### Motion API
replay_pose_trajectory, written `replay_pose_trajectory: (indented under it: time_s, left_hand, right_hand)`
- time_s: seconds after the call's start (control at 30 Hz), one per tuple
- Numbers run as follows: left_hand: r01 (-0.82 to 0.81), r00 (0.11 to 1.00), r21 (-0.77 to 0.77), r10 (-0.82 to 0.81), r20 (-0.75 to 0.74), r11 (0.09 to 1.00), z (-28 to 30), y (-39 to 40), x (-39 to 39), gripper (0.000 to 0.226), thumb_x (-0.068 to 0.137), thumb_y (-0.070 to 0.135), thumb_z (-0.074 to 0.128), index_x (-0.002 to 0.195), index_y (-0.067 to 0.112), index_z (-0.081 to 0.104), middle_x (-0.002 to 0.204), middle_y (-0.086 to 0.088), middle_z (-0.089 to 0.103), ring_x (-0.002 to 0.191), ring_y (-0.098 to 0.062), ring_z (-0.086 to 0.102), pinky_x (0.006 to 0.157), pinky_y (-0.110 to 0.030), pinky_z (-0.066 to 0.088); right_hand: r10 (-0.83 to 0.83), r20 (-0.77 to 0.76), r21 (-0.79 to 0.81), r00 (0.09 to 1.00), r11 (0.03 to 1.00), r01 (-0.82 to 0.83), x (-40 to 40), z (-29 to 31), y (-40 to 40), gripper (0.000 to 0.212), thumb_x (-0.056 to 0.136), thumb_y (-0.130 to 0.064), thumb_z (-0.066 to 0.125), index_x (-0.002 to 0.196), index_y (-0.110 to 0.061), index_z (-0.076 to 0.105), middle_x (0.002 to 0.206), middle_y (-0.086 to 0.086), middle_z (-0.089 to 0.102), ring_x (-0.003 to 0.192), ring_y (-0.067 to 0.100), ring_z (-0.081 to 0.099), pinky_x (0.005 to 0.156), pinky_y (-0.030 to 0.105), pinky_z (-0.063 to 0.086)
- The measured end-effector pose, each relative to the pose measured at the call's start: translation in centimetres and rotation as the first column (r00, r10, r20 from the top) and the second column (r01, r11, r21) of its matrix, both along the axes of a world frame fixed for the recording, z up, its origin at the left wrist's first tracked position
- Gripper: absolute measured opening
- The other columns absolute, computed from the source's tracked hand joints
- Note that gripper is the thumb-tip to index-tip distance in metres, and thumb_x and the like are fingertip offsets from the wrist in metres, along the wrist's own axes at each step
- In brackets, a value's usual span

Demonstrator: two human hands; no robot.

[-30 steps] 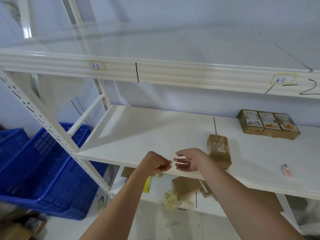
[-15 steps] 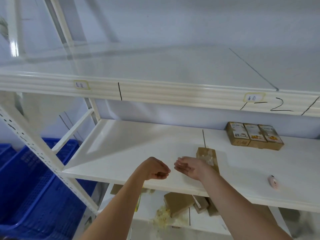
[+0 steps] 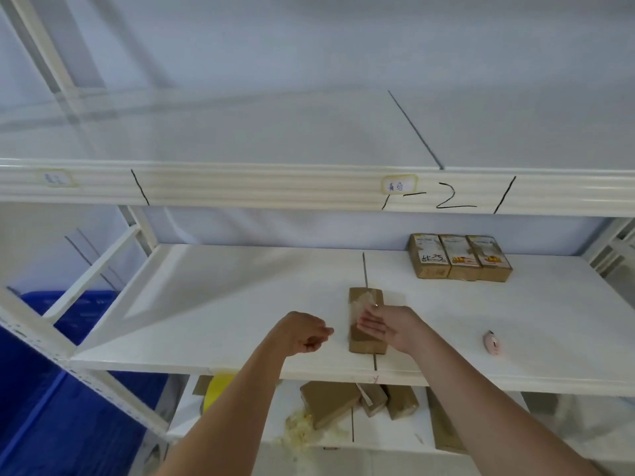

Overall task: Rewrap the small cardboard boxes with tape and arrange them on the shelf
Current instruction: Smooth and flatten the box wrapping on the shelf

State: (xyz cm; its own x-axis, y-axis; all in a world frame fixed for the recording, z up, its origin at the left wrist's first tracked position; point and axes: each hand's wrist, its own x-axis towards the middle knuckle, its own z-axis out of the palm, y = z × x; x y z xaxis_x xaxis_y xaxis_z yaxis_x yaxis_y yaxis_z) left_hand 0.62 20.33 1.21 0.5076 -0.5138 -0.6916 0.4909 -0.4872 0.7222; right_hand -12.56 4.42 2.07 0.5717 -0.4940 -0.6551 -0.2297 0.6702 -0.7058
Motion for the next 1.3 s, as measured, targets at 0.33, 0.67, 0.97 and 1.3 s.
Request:
replay_pose_trajectory:
  time_s: [0.33, 0.67, 0.97, 1.3]
  left_hand:
    - [0.002, 0.999, 0.098, -0.007, 0.052, 0.995, -0.3, -3.6, -2.3, 0.018, 0.082, 0.007, 0.083, 0.093, -0.001, 0.071, 0.098, -0.013, 0.075, 0.087, -0.025, 0.070, 0.079, -0.033, 0.059]
    - [-0.209, 0.973, -0.013, 0.209, 0.096, 0.978, -1.4, -4.9, -2.0, 0.024, 0.080, 0.003, 0.083, 0.099, -0.006, 0.072, 0.093, -0.018, 0.073, 0.081, -0.026, 0.071, 0.085, -0.038, 0.061]
    - [-0.219, 0.976, -0.047, 0.220, 0.008, 0.975, -2.1, -7.0, 0.5, 0.026, 0.079, 0.005, 0.084, 0.100, -0.005, 0.072, 0.086, -0.016, 0.075, 0.074, -0.026, 0.069, 0.075, -0.033, 0.059]
    - [-0.221, 0.972, 0.027, 0.218, 0.089, 0.975, -4.4, -8.1, 1.8, 0.021, 0.074, 0.008, 0.088, 0.084, -0.001, 0.072, 0.088, -0.017, 0.075, 0.071, -0.024, 0.070, 0.077, -0.035, 0.063]
  right_hand:
    - [0.077, -0.018, -0.156, 0.997, 0.985, -0.078, -3.8, -1.2, -4.0, 0.018, 0.091, 0.001, 0.069, 0.106, 0.009, 0.065, 0.099, 0.026, 0.074, 0.091, 0.035, 0.074, 0.072, 0.038, 0.062]
    - [0.031, -0.108, -0.181, 0.994, 0.982, -0.050, -3.2, -1.9, -5.8, 0.021, 0.088, -0.005, 0.075, 0.107, 0.000, 0.067, 0.107, 0.020, 0.068, 0.092, 0.037, 0.071, 0.077, 0.045, 0.062]
    - [-0.067, -0.096, -0.111, 0.993, 0.992, 0.056, -1.9, -1.8, -6.8, 0.020, 0.086, 0.001, 0.075, 0.103, 0.008, 0.065, 0.092, 0.019, 0.067, 0.083, 0.030, 0.067, 0.077, 0.041, 0.062]
    - [-0.127, -0.207, -0.275, 0.970, 0.959, 0.067, -1.3, -4.1, -6.8, 0.016, 0.086, 0.004, 0.074, 0.100, 0.010, 0.068, 0.091, 0.022, 0.073, 0.079, 0.029, 0.072, 0.065, 0.033, 0.061]
